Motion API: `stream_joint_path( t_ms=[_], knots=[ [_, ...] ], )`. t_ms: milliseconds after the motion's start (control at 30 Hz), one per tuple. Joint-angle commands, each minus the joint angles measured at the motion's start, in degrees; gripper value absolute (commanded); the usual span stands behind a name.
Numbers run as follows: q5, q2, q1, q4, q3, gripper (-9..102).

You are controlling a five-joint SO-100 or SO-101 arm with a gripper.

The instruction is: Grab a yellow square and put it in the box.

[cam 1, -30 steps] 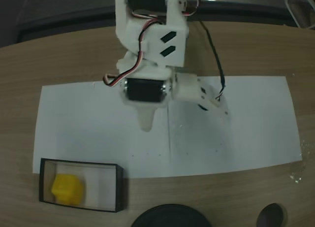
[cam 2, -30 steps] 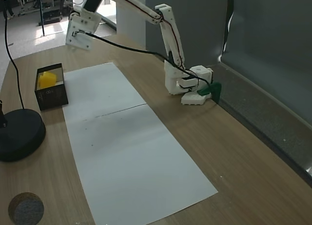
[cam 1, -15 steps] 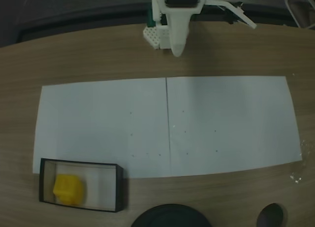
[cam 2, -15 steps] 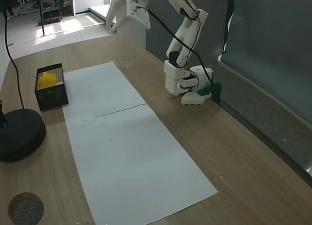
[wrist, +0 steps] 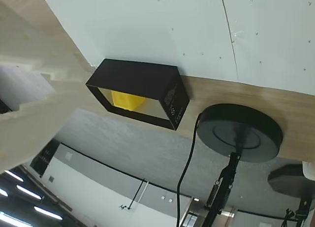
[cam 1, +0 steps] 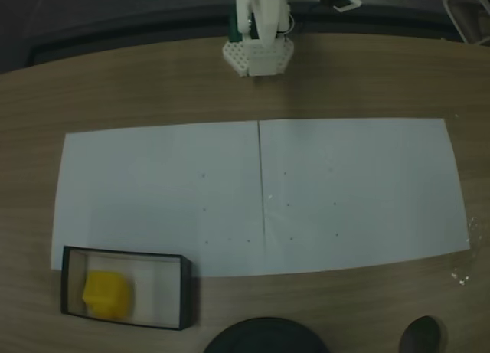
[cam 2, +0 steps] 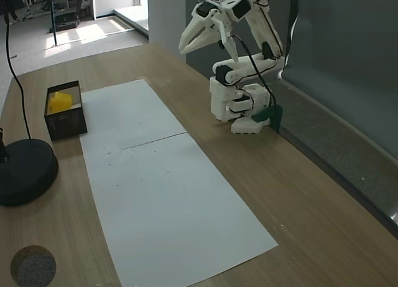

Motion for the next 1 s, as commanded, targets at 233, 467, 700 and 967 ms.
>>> stream_joint_path(
  t_ms=[233,467,700,967],
  knots=[
    [0.00,14.85,0.09,-6.15,8.35,0],
    [-0.09,19.16,0.09,-11.51,14.41,0],
    [0.00,19.16,0.53,-25.84,33.75,0],
    [10.20,19.16,8.17,-36.91,59.85,0]
  ],
)
